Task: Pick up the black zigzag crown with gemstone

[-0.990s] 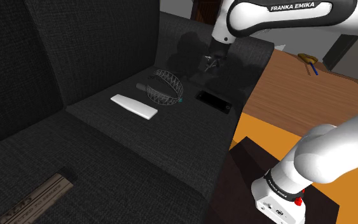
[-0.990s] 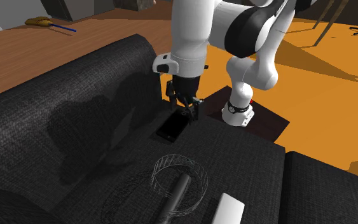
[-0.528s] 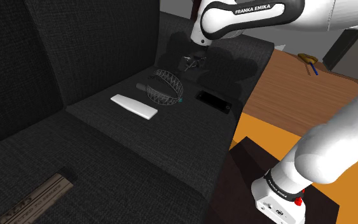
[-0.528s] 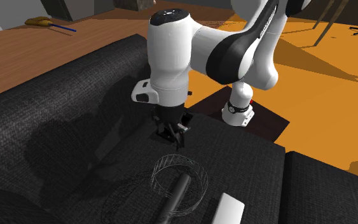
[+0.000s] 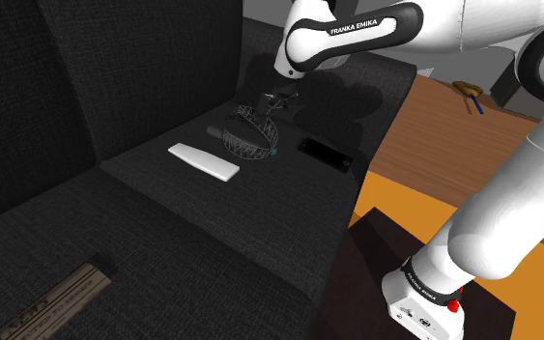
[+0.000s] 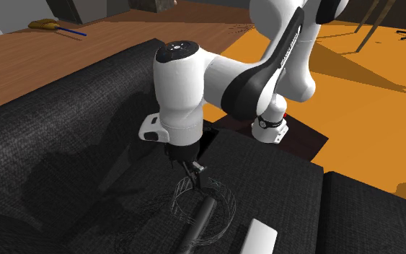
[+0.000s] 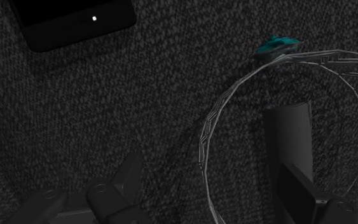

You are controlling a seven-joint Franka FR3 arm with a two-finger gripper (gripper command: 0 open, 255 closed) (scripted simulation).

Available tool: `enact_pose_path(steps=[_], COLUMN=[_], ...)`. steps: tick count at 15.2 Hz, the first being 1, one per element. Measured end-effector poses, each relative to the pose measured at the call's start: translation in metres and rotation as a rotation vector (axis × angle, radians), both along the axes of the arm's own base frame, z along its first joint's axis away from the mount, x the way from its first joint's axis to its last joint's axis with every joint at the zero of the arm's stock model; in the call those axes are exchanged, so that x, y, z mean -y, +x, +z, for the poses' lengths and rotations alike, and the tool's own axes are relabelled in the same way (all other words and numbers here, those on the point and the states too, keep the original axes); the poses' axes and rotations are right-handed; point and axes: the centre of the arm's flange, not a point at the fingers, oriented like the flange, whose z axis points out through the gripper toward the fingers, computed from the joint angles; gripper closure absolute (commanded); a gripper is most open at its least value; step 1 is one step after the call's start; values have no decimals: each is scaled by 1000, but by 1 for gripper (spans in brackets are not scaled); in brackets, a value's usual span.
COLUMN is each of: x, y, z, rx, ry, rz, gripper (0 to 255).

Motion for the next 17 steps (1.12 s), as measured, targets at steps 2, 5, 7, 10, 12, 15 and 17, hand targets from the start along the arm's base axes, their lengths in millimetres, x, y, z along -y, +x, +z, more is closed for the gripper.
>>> enact_pose_path(steps=[2,5,7,10,12,15,17], x=[0,0,0,0,-1,0,0], y=[2,1,1,1,1,1,1], z=[-12,-18,-18,-17,-17,-15,-8], rx=[0,0,0,3,3,2,1], ry=[0,0,0,1,1,1,0], rz=[0,0,0,-1,-1,0,0], gripper=[0,255,255,255,255,255,255])
